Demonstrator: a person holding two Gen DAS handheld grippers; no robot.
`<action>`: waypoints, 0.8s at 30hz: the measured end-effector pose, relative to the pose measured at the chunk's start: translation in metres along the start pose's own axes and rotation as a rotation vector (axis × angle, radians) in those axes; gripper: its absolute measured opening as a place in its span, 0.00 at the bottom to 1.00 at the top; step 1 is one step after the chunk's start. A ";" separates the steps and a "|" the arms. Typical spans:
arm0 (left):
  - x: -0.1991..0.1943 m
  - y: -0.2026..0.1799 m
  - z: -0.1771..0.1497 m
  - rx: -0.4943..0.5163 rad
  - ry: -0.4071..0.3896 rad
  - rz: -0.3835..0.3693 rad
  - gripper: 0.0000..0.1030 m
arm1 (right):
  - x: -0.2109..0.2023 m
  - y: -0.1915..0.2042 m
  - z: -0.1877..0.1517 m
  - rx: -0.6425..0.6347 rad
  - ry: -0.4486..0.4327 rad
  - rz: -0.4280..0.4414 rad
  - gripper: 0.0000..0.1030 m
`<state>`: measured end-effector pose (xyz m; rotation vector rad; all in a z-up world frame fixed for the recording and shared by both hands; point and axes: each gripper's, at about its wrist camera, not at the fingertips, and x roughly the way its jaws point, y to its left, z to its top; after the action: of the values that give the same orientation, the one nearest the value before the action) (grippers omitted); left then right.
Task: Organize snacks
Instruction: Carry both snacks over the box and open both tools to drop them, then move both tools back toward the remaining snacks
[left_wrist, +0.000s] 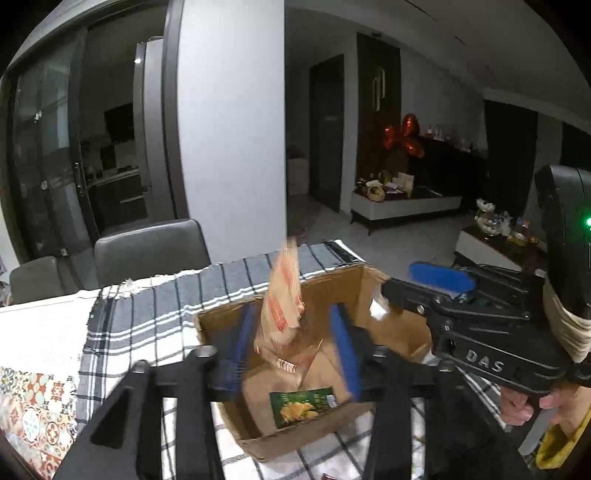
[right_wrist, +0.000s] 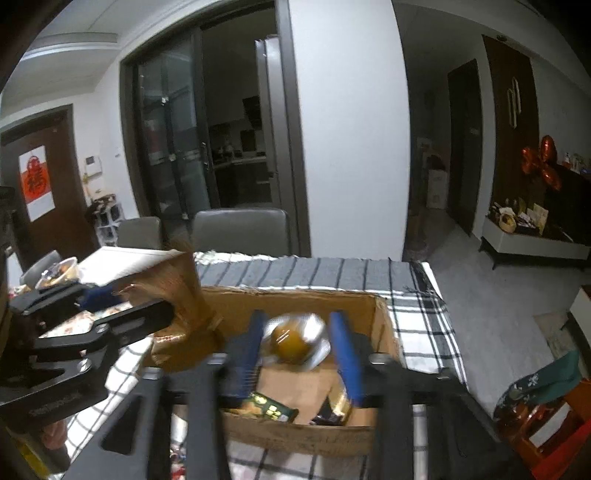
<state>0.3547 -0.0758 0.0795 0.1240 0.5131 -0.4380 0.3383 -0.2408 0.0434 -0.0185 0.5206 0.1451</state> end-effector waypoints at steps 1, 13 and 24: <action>-0.001 0.000 -0.002 0.001 -0.005 0.012 0.52 | -0.001 -0.001 -0.001 0.003 -0.002 -0.011 0.53; -0.035 -0.011 -0.029 -0.006 0.021 0.021 0.58 | -0.040 0.004 -0.023 0.014 -0.023 -0.010 0.53; -0.072 -0.043 -0.052 0.001 0.060 -0.047 0.58 | -0.092 -0.002 -0.054 0.028 -0.045 -0.015 0.53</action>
<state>0.2560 -0.0760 0.0703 0.1264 0.5753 -0.4818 0.2332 -0.2577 0.0422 0.0084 0.4777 0.1230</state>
